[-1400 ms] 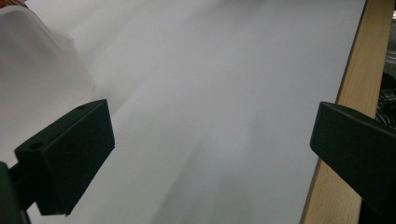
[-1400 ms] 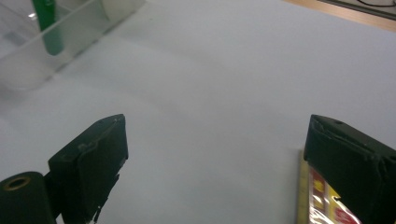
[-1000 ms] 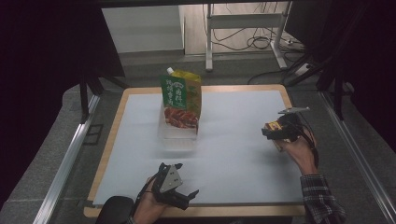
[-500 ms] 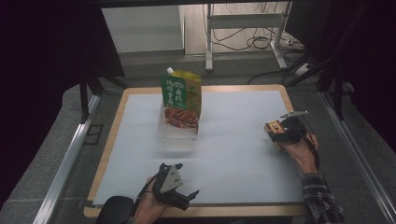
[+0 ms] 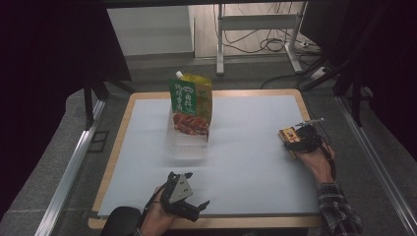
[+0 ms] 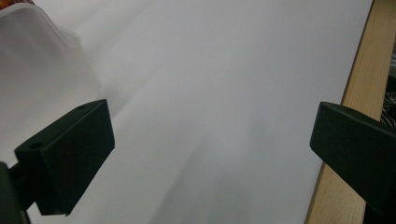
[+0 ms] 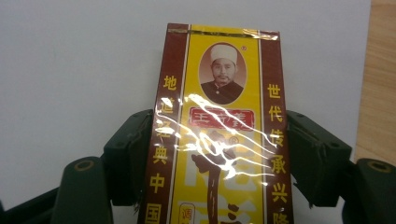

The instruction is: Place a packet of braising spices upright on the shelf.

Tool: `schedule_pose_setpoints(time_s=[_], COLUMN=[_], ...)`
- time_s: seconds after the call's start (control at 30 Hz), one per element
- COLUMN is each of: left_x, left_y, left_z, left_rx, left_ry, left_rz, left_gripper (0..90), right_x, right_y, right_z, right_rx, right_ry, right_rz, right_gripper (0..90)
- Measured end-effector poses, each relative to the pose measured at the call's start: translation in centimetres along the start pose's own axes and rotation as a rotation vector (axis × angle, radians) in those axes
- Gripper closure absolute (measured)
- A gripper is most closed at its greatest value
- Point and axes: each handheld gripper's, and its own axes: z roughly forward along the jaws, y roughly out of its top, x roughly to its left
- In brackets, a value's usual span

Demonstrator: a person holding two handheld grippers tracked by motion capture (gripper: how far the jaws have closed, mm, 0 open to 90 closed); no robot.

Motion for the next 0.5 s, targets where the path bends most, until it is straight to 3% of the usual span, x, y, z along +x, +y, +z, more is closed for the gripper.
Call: schedule_pose_setpoints(time_s=[0.17,0.5], left_x=[0.0,0.0], left_y=[0.0,0.1], left_z=[-0.1,-0.2], left_rx=[-0.002,-0.015], left_ry=[0.002,0.006], left_rz=[0.001,-0.001], left_gripper=[0.0,0.0], right_x=[0.2,1.4], right_y=[0.0,0.1], right_z=[-0.2,-2.4], right_rx=[0.011,-0.033], right_ry=[-0.005,0.03], right_rz=[-0.005,-0.046], right_gripper=[31.3,31.4])
